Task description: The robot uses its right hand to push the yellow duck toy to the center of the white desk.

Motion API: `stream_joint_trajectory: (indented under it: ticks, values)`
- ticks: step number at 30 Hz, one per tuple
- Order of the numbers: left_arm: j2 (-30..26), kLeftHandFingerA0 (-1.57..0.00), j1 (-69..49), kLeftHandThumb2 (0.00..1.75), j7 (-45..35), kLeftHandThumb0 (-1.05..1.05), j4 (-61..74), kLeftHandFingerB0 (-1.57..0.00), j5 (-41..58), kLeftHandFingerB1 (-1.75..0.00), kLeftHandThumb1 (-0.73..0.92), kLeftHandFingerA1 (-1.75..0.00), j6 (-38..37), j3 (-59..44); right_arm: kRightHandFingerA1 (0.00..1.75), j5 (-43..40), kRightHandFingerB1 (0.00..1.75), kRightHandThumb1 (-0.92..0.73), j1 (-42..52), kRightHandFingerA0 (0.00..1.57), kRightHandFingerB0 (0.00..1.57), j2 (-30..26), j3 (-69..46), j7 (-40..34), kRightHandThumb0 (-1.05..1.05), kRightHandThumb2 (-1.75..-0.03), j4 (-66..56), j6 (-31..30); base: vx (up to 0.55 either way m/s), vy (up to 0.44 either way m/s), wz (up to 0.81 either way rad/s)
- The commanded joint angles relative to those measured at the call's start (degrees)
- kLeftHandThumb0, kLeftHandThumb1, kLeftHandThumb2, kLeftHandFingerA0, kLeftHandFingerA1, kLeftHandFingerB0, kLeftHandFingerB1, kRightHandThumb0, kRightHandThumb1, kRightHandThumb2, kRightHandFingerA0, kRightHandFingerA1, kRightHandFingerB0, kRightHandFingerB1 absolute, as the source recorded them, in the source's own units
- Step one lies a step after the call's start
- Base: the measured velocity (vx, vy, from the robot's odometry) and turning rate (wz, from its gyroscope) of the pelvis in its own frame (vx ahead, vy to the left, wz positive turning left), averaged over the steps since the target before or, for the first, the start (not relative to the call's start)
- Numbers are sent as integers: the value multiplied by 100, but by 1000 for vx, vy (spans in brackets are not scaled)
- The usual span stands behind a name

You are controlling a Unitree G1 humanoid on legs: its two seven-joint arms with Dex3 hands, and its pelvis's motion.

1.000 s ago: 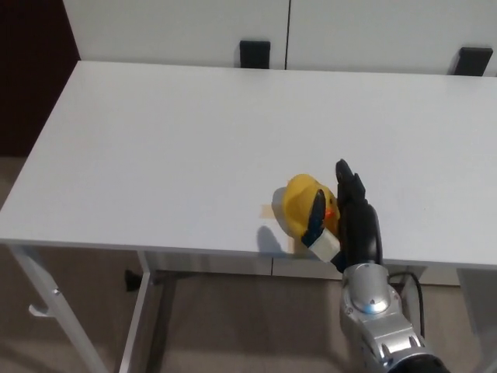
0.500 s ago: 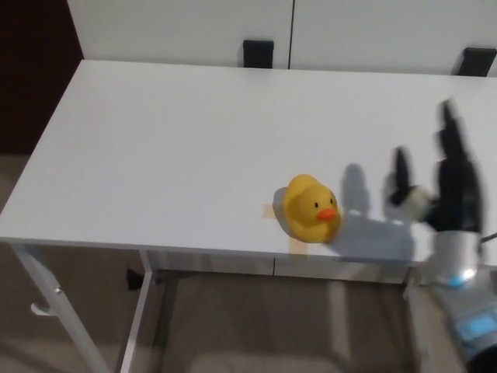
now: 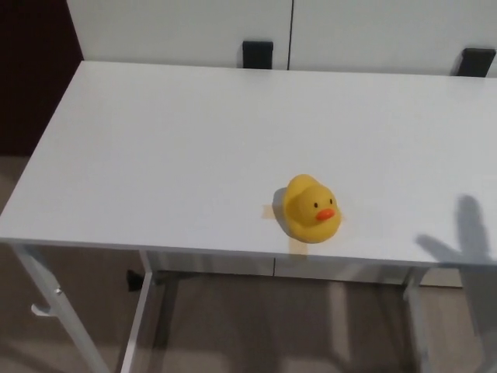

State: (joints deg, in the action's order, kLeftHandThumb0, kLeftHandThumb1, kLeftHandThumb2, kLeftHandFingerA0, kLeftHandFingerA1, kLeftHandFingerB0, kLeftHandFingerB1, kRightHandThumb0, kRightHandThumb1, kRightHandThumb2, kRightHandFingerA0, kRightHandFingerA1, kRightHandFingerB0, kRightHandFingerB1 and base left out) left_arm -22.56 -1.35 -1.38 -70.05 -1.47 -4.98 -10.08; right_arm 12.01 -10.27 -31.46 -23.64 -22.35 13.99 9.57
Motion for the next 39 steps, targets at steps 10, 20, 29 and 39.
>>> stream_joint_trajectory:
  ticks: [10,20,29,39]
  values:
    - [-205,-137,40,99,70,12,-59,-133,67,-122,-1,-124,-81,-140,56,-1112,46,-54,2394,24,5,-148,-1841,532,-13,-99,3604,1772,0,0,0]
    - [-196,-139,48,101,36,8,-75,-136,174,-124,2,-126,-157,-262,52,-1498,49,-65,2343,96,75,-16,-1685,1512,-13,-63,4629,1475,0,0,1]
    - [-251,-139,87,97,59,11,-113,-135,126,-123,-3,-125,-137,-337,62,-1911,56,-65,1453,92,69,1,-1526,2266,-13,-67,5160,364,0,0,0]
    - [-318,-135,150,101,78,11,-85,-129,65,-119,5,-123,-33,-321,56,-1491,54,-66,1485,94,73,131,-691,2383,-10,-73,5435,545,3,0,2]
